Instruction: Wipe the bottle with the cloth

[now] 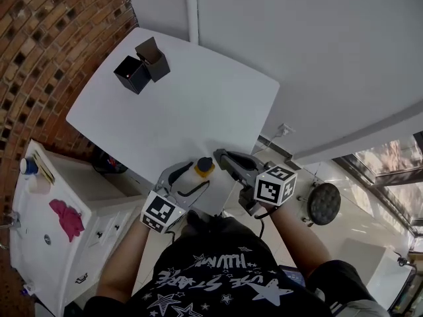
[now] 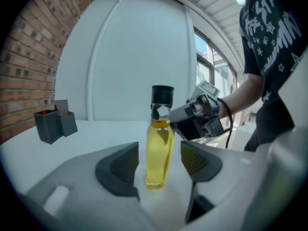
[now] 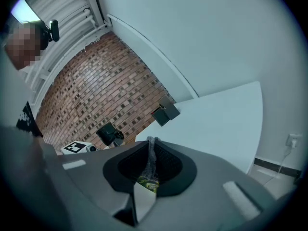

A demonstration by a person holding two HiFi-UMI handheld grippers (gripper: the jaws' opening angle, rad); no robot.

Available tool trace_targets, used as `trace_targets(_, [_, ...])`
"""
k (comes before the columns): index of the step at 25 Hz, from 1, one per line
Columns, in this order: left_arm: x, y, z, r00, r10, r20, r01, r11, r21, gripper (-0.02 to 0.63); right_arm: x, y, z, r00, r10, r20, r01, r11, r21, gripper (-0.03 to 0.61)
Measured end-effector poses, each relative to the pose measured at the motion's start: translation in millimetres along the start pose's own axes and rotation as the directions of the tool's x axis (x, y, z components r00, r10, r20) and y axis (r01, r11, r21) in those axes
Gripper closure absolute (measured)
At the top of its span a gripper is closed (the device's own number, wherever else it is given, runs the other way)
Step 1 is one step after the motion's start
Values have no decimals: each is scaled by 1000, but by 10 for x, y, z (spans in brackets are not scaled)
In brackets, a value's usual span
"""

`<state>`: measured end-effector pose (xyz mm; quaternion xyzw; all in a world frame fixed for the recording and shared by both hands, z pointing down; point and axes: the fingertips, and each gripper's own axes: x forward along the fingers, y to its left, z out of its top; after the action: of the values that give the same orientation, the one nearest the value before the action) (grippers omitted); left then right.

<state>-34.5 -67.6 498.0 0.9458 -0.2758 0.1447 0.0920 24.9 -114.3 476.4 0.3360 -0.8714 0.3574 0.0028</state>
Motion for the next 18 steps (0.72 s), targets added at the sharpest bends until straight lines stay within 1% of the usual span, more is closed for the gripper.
trace_targets(2, [-53,-34,-18,999,47,19,-46,998,-36,338,38,72,87,999,43,-24,-44,999,-27,540])
trace_targets(4, [-113,-85,-18,996,83,31,-81,993,-81,339,89,144,129,995,88,-48,-90,995,-35,540])
trace_targets(6, [-157,-126,-2,993,115,38,-108,984,-140,339,129,222,144,988,138,-64,-139,990,-16,540])
trace_targets(8, [-166,-137,-16,989,142,39,-133,975,-180,339,152,251,143,984,166,-70,-165,986,9,540])
trace_targets(10, [-156,-146,-39,987,156,34,-147,970,-191,339,167,225,130,985,161,-66,-159,987,30,540])
trace_targets(14, [-114,-139,-1,985,165,42,-154,971,-182,339,198,136,34,986,151,-64,-147,986,73,540])
trace_targets(18, [-111,-108,74,983,174,55,-161,970,-180,339,231,5,-102,987,147,-72,-135,979,151,540])
